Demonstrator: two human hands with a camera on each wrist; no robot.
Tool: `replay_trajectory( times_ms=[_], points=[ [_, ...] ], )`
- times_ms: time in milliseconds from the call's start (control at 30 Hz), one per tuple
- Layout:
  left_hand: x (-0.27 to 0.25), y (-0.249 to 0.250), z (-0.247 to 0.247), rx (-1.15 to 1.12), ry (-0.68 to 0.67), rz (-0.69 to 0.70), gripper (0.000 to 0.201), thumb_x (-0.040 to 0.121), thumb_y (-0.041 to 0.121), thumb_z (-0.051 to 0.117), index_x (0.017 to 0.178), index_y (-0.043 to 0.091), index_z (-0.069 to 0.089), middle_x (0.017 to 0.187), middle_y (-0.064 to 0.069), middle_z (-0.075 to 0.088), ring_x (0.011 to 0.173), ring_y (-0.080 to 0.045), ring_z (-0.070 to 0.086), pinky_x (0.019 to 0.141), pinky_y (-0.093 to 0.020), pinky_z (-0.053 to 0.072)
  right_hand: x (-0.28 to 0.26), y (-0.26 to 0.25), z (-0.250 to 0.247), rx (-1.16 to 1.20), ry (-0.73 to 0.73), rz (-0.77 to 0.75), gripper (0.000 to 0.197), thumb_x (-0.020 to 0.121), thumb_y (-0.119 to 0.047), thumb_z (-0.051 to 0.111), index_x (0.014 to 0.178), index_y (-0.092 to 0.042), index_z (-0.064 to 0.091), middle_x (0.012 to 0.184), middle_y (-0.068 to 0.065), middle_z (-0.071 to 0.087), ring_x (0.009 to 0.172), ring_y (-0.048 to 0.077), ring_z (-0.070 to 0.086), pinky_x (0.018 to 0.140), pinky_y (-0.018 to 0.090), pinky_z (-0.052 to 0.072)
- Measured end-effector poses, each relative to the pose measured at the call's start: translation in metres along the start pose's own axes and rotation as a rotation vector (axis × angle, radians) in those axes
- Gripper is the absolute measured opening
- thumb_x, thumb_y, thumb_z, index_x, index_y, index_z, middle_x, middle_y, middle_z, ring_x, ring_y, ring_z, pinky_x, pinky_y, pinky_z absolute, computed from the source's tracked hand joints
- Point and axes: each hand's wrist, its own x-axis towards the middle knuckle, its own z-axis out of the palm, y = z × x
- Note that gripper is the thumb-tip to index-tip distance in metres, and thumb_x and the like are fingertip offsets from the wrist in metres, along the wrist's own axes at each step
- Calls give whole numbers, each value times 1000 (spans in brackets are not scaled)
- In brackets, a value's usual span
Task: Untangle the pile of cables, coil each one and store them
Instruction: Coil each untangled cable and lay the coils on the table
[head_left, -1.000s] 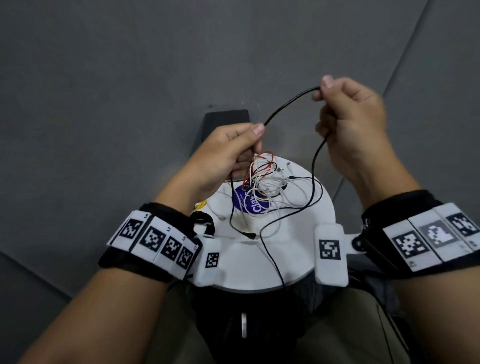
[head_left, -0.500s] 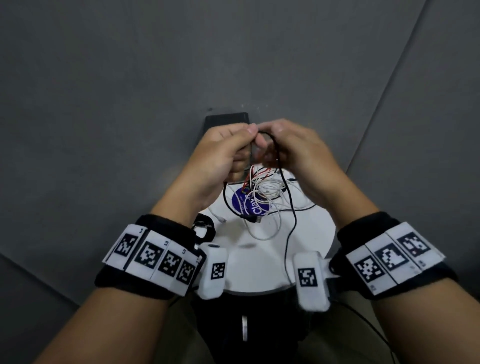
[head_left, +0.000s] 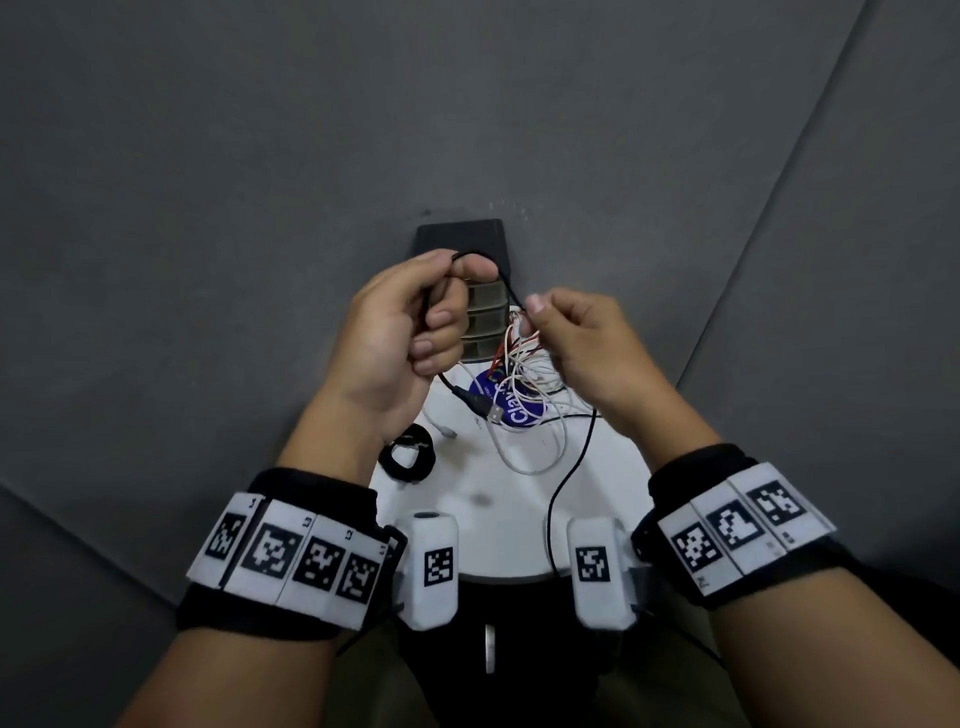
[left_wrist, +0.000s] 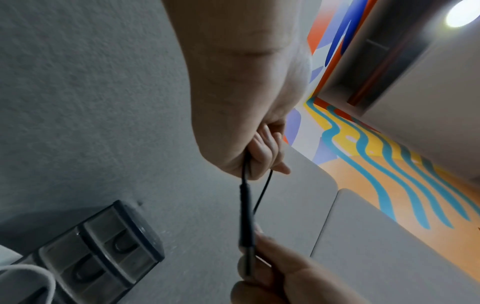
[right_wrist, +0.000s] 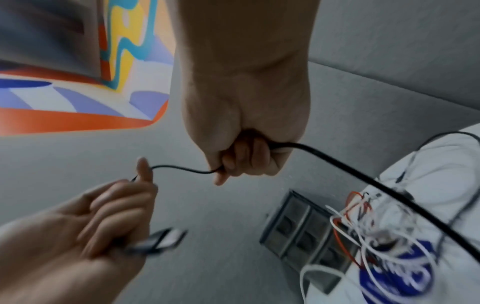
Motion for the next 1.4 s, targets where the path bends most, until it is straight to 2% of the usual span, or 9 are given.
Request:
replay_trajectory(
  times_ms=[200, 333, 600, 767, 867, 1000, 1100, 1200, 1400],
  points=[
    [-31, -24, -18, -88, 105, 35, 37, 103, 12, 30, 121, -1, 59, 64, 3, 34, 45, -5, 21, 41, -20, 15, -37, 11, 37, 59, -198, -1, 32, 106, -26, 51, 81, -11, 65, 60, 4, 38, 50, 10, 31, 48, 20, 27],
    [-43, -29, -29, -46, 220, 62, 38, 107, 14, 34, 132, -3, 58, 67, 1, 43, 48, -7, 27, 44, -20, 21, -57, 9, 46, 37, -408, 2, 28, 105, -21, 53, 89, -5, 70, 54, -13, 42, 52, 4, 33, 51, 15, 29],
    [-43, -30, -29, 96, 313, 42, 39, 109, 28, 39, 129, 5, 64, 69, -1, 53, 43, -6, 37, 39, -17, 29, -70, -11, 52, 20, -656, 28, 23, 103, -11, 55, 102, 3, 73, 49, -18, 45, 49, 1, 37, 52, 8, 31],
    [-29, -32, -30, 150, 328, -16, 35, 110, 25, 40, 122, 1, 63, 75, -8, 69, 61, -12, 67, 57, -16, 53, -60, -31, 39, -59, -787, 19, 22, 102, -5, 55, 108, 7, 71, 49, -25, 52, 47, -2, 42, 50, 7, 33],
    [-27, -41, -28, 337, 274, -19, 32, 109, 23, 44, 104, 10, 73, 72, -8, 71, 63, -15, 67, 62, -23, 53, -43, -44, 26, -61, -693, -56, 22, 101, -9, 57, 93, 2, 75, 56, -23, 57, 51, 1, 48, 55, 9, 37],
    [-31, -47, -17, 316, 251, 42, 42, 108, 35, 46, 81, 23, 76, 51, -3, 48, 42, -13, 39, 42, -22, 33, -24, -43, 19, 9, -534, -124, 29, 100, -16, 61, 80, 3, 67, 86, 8, 77, 93, 25, 73, 97, 43, 52],
    [-24, -48, -14, 289, 243, 25, 42, 109, 34, 43, 97, 10, 75, 50, -1, 36, 42, -8, 28, 41, -18, 23, -22, -30, 24, 59, -333, -85, 33, 98, -15, 66, 75, 7, 58, 82, -1, 74, 68, -2, 66, 72, 15, 49],
    [-19, -52, -20, 292, 169, -41, 41, 109, 24, 44, 93, -8, 63, 53, -2, 43, 42, -9, 29, 43, -18, 25, -21, -16, 28, 47, -148, -56, 41, 95, -25, 70, 73, 6, 54, 58, -6, 47, 49, 1, 39, 55, 18, 34],
    [-23, -56, -29, 197, -12, -162, 33, 107, 12, 40, 105, -7, 67, 69, -5, 62, 58, -14, 53, 58, -24, 41, -8, -15, 34, 42, -8, -32, 43, 94, -28, 72, 74, 7, 55, 54, -7, 50, 49, 4, 48, 57, 19, 43]
  ],
)
